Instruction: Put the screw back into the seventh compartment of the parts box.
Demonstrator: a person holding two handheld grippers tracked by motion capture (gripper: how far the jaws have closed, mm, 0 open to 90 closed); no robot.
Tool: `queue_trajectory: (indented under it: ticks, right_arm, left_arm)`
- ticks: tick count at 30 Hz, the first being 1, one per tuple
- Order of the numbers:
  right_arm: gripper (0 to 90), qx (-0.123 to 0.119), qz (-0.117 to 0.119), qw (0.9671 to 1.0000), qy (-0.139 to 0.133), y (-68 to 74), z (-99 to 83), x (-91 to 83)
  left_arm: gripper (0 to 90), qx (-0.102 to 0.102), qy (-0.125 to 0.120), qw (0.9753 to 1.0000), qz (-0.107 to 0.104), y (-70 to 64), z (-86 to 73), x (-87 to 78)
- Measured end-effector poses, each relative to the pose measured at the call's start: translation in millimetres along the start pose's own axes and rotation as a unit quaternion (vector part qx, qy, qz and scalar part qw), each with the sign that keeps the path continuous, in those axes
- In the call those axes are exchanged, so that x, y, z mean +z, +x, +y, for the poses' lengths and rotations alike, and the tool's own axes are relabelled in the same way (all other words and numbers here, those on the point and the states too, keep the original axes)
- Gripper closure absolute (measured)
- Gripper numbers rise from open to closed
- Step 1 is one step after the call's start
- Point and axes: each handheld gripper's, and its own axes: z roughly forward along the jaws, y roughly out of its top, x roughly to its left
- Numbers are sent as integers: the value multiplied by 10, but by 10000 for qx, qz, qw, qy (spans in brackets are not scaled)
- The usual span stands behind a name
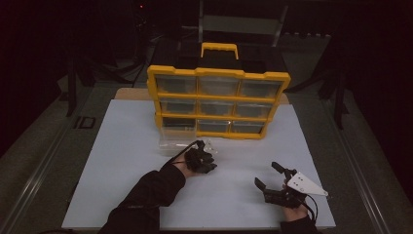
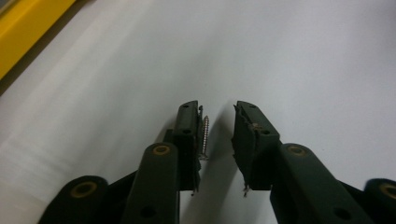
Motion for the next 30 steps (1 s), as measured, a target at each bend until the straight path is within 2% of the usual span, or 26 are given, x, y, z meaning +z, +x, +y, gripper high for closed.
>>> queue_trajectory:
  ticks: [6, 14, 15, 17, 24, 30]
  right_arm:
    - [135, 0, 1, 10000, -7, -1, 1, -2]
    - [135, 0, -2, 10000, -11, 0, 2, -3]
    - [135, -4, -2, 10000, -14, -4, 1, -1]
    - [135, 4, -6, 10000, -10, -3, 0, 0]
    - [136, -5, -14, 10000, -12, 0, 3, -2]
    - [135, -6, -15, 10000, -12, -1, 3, -3]
  left_arm:
    - [858, -61, 86, 9999, -39, 12, 11, -8]
    - [866, -4, 39, 10000, -18, -29, 7, -29]
    - [866, -31, -12, 10000, -69, -40, 10, -44]
    - [866, 18, -52, 10000, -19, -62, 30, -78]
    - [866, 133, -214, 9997, -47, -128, 142, -241]
    - [866, 157, -359, 9992, -28, -174, 217, -371]
